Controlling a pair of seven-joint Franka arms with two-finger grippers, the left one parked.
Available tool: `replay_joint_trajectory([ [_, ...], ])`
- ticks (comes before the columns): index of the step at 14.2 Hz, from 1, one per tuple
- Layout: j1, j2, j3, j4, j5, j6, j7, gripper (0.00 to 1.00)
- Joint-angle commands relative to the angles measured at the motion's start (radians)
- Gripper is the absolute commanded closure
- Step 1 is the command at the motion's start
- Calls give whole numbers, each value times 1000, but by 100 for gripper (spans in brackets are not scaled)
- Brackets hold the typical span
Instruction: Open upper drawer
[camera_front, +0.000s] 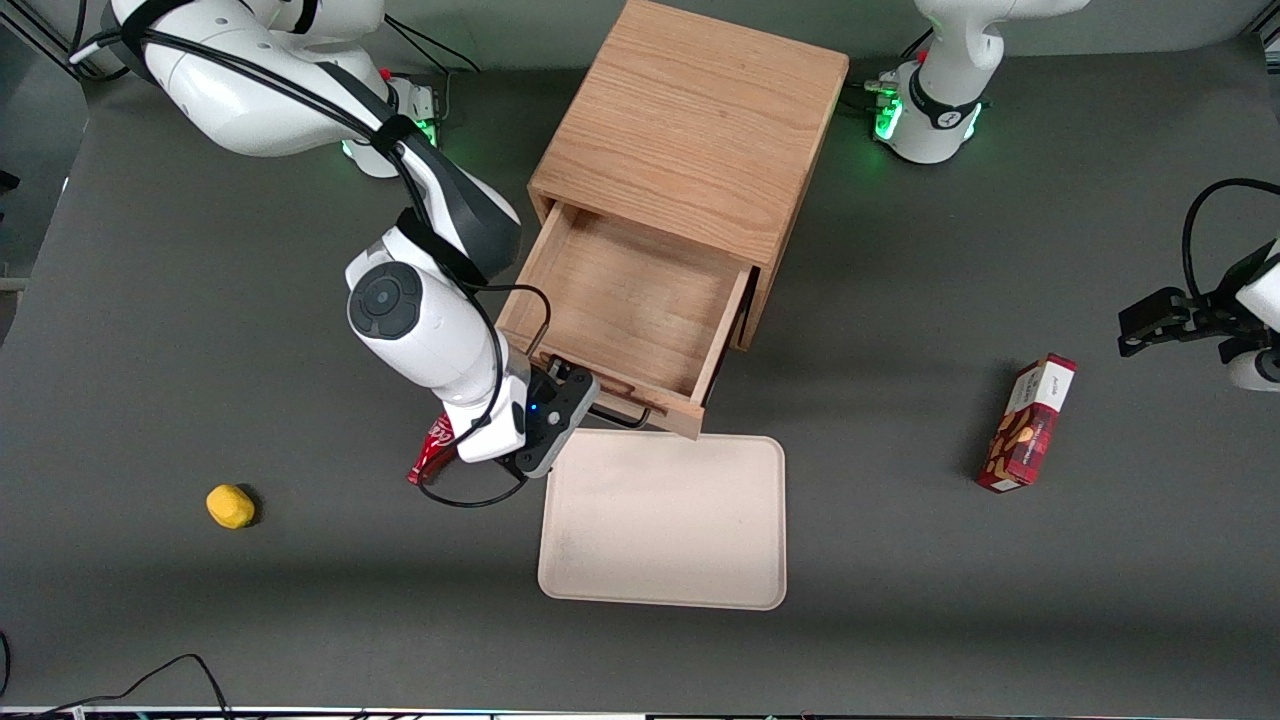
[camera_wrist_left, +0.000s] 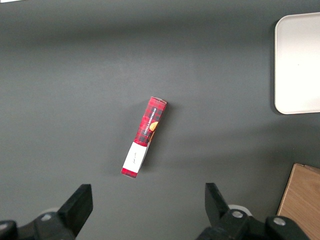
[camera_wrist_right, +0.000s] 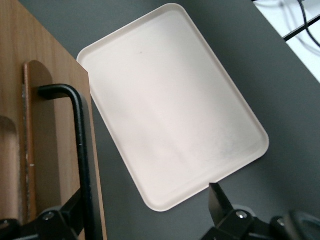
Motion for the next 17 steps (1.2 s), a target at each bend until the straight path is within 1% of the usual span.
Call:
replay_joint_trajectory([
  [1, 18, 27, -29, 54, -19, 6, -41, 0],
  [4, 16, 26, -30, 56, -8, 4, -24, 0],
  [7, 4, 9, -30, 56, 61, -7, -27, 0],
  [10, -7, -13, -27, 57, 102, -32, -33, 0],
  [13, -30, -52, -27, 69, 167, -68, -32, 0],
  [15, -60, -108, -29, 68, 207, -80, -27, 0],
  [16, -80, -153, -32, 62, 240, -106, -24, 0],
  [17, -103, -201, -54, 60, 280, -187, -19, 0],
])
